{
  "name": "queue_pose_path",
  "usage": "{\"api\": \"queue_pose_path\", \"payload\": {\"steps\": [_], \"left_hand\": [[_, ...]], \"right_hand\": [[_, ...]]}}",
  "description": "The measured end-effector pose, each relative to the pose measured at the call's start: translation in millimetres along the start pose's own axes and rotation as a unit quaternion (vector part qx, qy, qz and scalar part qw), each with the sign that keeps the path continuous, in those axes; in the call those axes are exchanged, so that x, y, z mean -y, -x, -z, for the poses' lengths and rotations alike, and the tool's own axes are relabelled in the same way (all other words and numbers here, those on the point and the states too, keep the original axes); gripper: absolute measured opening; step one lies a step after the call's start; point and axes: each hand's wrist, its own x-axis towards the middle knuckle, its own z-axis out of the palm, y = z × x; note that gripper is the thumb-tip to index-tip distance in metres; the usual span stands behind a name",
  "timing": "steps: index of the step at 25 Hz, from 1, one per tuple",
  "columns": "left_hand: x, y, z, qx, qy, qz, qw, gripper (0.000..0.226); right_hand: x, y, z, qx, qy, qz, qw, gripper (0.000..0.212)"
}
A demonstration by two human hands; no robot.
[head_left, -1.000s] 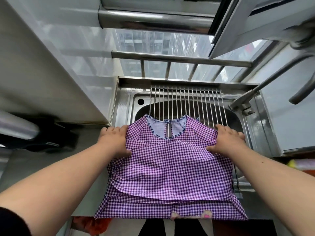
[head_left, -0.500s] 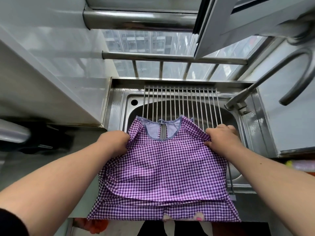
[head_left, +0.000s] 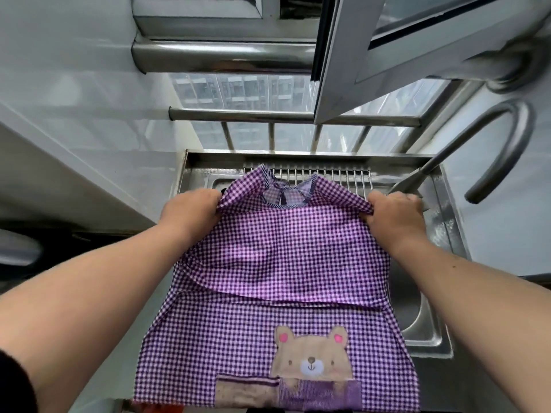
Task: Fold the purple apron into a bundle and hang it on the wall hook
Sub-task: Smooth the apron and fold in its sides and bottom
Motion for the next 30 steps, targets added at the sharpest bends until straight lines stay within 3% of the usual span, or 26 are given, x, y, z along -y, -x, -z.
{"api": "queue_pose_path", "payload": {"steps": [5,8,10,12,15,18,21,23,26,30], "left_hand": [[0,-42,9,-0.025,-0.02,0.058,0.998,0.02],[2,-43,-7,0.035,-0.052,0.111,0.992,0.071],[-4,-28,-19,0.046,-0.027,0.065,0.996,0.086],[-13,-8,-31,0.059,-0.05,-0.064,0.995,0.074],[-21,17,-48,0.138,-0.104,-0.214,0.961,0.062],[-23,28,-56,0.194,-0.099,-0.196,0.956,0.062],[-22,36,-58,0.19,-0.104,-0.17,0.961,0.068],[-20,41,-56,0.215,-0.108,-0.168,0.956,0.074],[-20,46,-56,0.211,-0.152,-0.188,0.947,0.049],[-17,54,-54,0.17,-0.188,-0.197,0.947,0.024]], "right_hand": [[13,-27,15,-0.074,-0.033,-0.049,0.996,0.011],[23,-31,2,-0.025,-0.016,-0.055,0.998,0.032],[30,-22,-9,0.008,0.013,-0.013,1.0,0.056],[40,-4,-19,0.042,0.005,0.039,0.998,0.062],[56,28,-33,0.074,-0.005,0.157,0.985,0.049],[69,52,-40,0.122,0.02,0.242,0.962,0.059],[76,69,-44,0.147,0.074,0.273,0.948,0.075],[79,76,-45,0.138,0.102,0.287,0.942,0.07],[82,81,-46,0.121,0.118,0.301,0.938,0.057],[85,94,-52,0.136,0.129,0.32,0.929,0.073]]}}
